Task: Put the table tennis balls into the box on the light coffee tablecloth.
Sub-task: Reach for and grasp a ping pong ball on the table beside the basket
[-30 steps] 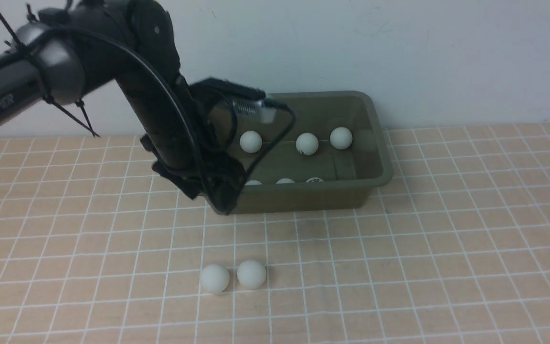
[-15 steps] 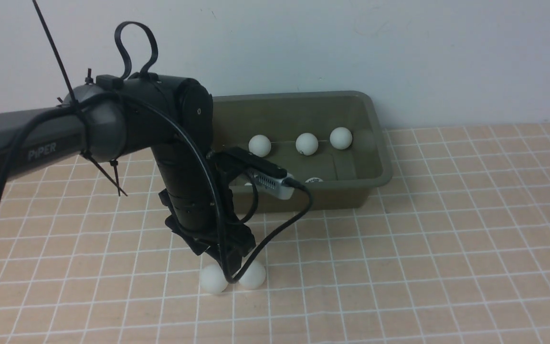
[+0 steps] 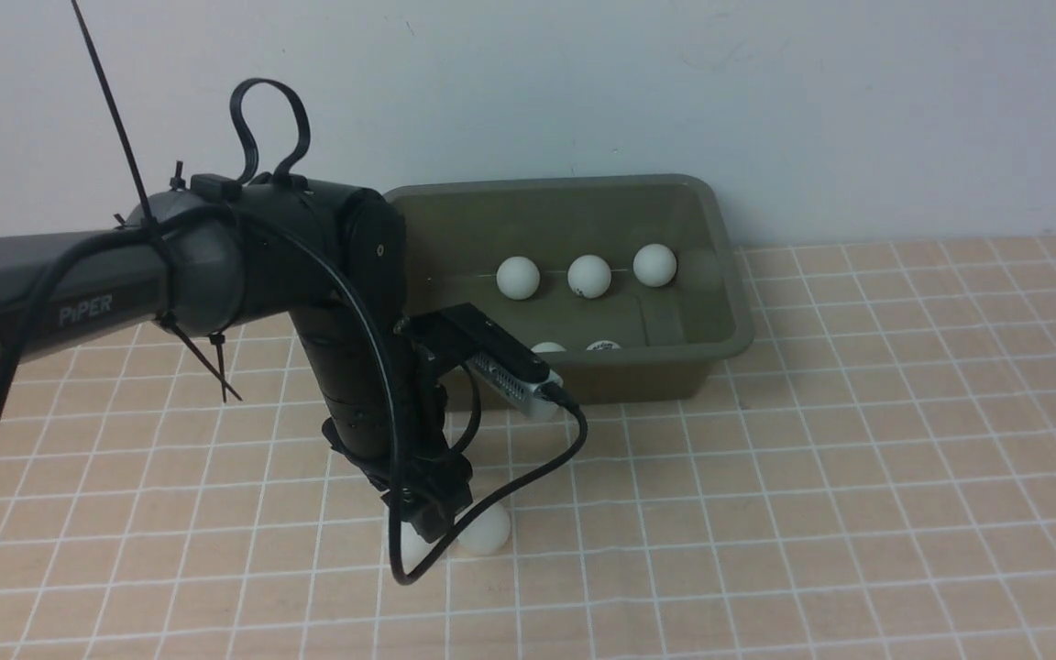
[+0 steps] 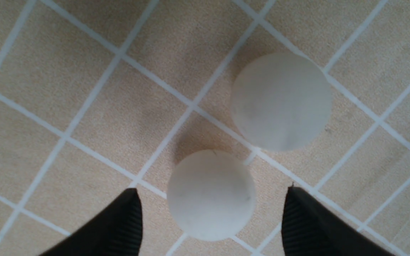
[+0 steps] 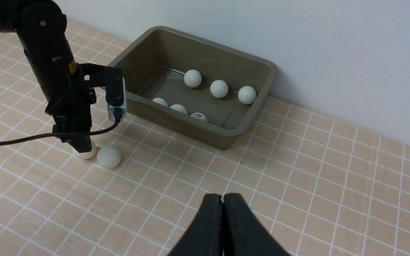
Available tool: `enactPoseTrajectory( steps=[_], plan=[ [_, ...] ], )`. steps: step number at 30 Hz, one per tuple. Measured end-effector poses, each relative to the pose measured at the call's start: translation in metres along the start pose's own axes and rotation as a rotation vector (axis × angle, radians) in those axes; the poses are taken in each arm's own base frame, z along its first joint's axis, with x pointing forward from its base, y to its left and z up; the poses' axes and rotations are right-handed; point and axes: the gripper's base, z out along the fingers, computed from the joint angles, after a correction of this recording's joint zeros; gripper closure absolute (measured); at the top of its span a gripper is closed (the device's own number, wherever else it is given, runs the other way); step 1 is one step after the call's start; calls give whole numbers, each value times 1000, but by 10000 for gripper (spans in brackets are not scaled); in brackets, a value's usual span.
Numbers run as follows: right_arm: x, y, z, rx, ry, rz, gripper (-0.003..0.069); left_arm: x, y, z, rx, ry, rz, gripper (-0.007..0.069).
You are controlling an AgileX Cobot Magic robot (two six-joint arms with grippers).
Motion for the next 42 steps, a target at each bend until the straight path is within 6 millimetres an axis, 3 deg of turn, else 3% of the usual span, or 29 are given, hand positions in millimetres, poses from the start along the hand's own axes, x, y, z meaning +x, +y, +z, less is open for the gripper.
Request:
enactPoseTrajectory(
  steps=[15, 26, 33, 42],
  plan=[
    [0, 0, 0, 0, 0, 0, 677, 3, 1, 3, -13, 12, 18, 189],
    [0, 0, 0, 0, 0, 1, 677, 6, 2, 22, 9, 62, 11, 193],
    [0, 0, 0, 0, 0, 1, 677, 6, 2, 23, 11, 65, 11, 326],
    [0, 0, 0, 0, 0, 1, 677, 18, 7, 11, -24, 264, 43, 326]
  ],
)
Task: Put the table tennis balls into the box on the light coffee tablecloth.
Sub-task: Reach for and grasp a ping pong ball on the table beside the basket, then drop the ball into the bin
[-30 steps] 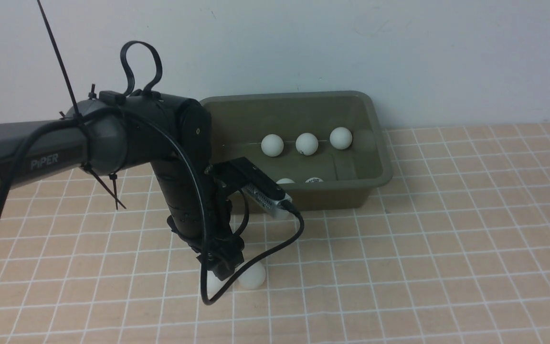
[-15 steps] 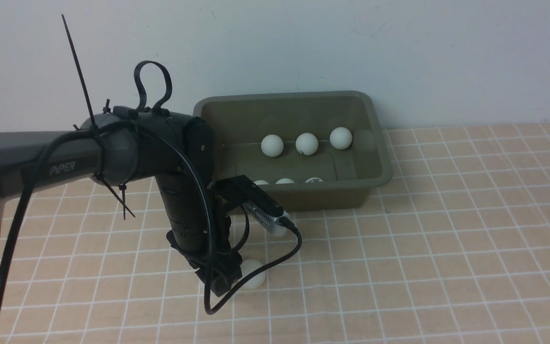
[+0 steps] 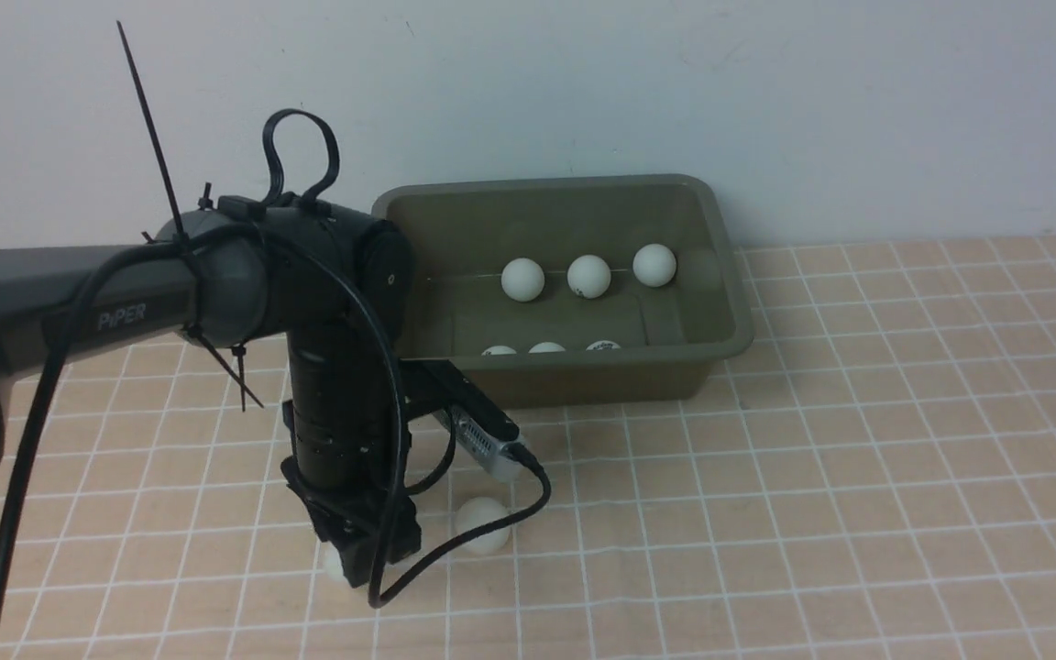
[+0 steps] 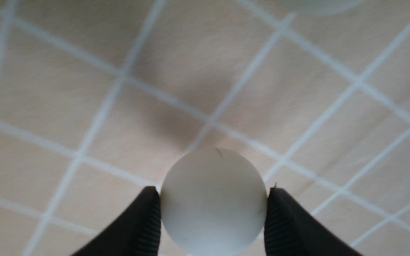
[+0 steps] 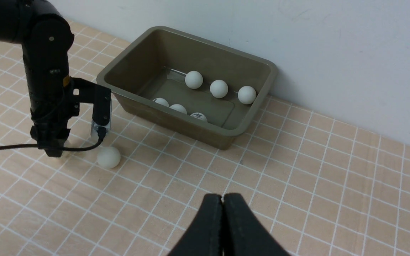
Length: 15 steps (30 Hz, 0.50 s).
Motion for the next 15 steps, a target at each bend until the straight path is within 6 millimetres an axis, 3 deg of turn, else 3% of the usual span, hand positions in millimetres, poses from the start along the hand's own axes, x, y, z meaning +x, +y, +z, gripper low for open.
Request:
enactPoseTrajectory(
  steps=[4, 7, 8, 9, 12, 15],
  plan=[
    [0, 0, 0, 0, 0, 0, 677, -5, 12, -23, -118, -28, -32, 326],
    [0, 0, 0, 0, 0, 0, 677, -14, 22, -52, -207, -102, -37, 326],
    [0, 0, 0, 0, 0, 0, 677, -19, 27, -70, -249, -153, -41, 326],
    [0, 0, 0, 0, 0, 0, 677, -19, 27, -70, -249, -153, -41, 326],
    [0, 0, 0, 0, 0, 0, 677, -28, 31, -107, -302, -269, -53, 326],
    [0, 0, 0, 0, 0, 0, 677, -34, 31, -129, -304, -367, -77, 326]
  ],
)
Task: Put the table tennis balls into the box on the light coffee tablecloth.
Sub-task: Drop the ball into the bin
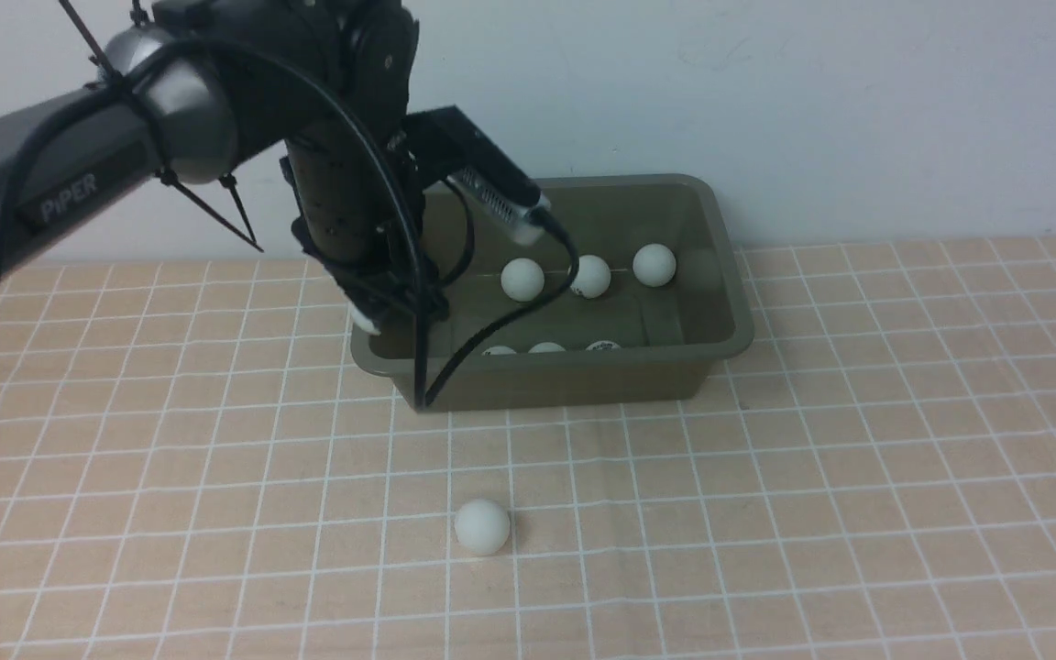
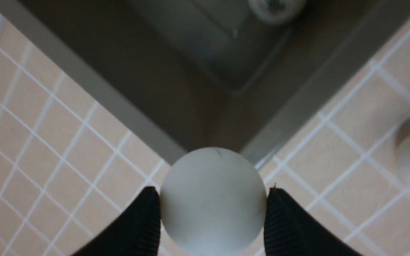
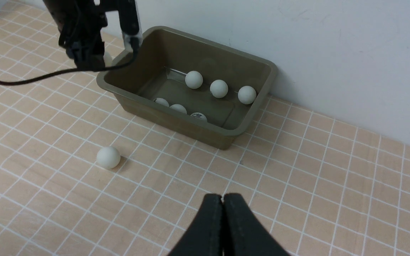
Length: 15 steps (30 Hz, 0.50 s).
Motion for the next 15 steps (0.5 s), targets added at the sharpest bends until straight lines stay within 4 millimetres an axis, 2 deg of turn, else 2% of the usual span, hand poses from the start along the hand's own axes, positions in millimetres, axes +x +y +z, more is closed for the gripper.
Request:
enactPoseTrajectory(
  steps=[2, 4, 5, 9, 10, 11, 15],
  plan=[
    [0, 0, 0, 0, 0, 0, 677, -5, 0, -3, 4, -46, -20, 326],
    [0, 0, 0, 0, 0, 0, 677, -20, 0, 2, 19, -165, -77, 326],
    [0, 0, 0, 0, 0, 0, 677, -21, 0, 3, 21, -172, -82, 326],
    [0, 0, 0, -5, -1, 4, 677, -34, -3, 46, 46, -206, -160, 326],
    [0, 1, 0, -6, -1, 5, 677, -34, -4, 48, 48, -203, -162, 326],
    [0, 1, 0, -15, -3, 8, 677, -36, -5, 62, 53, -196, -179, 326],
    [0, 2, 0, -26, -5, 13, 677, -38, -8, 83, 65, -190, -210, 326]
  ],
)
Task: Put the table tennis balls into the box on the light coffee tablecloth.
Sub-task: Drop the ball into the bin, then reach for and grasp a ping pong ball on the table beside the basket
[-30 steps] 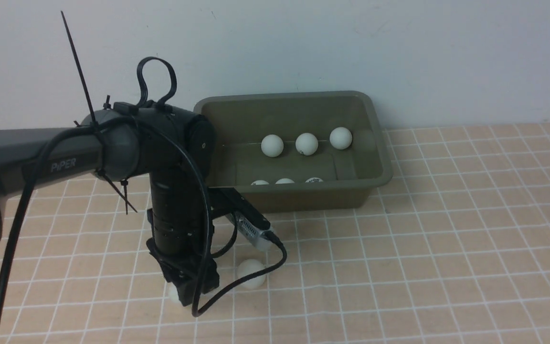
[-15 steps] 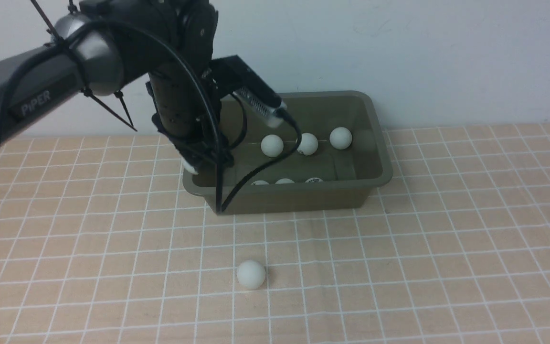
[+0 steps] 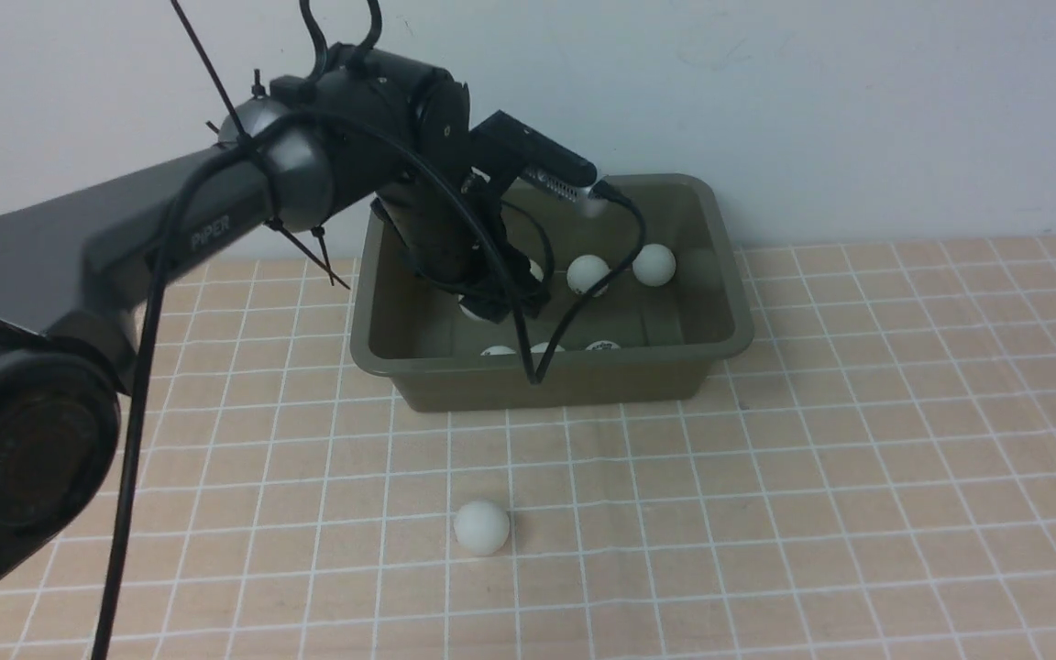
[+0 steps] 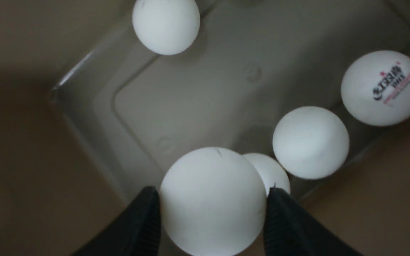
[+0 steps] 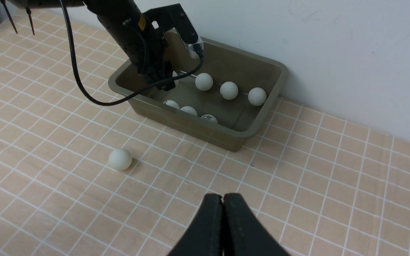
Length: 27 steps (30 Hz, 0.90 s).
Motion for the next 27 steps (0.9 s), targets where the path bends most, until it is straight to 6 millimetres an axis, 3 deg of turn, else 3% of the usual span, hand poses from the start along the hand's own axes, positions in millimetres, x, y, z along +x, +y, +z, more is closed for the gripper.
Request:
enactPoseTrajectory(
  steps=[3, 11, 20, 27],
  plan=[
    [0, 0, 0, -2, 0, 1, 677, -1, -1, 4, 17, -12, -19, 314],
    [0, 0, 0, -2, 0, 1, 677, 4, 4, 3, 58, 21, -111, 176],
    [0, 0, 0, -2, 0, 1, 677, 15, 7, -52, 88, 195, -105, 167],
    [0, 0, 0, -2, 0, 1, 677, 20, -4, -64, 189, 203, -140, 167]
  ],
)
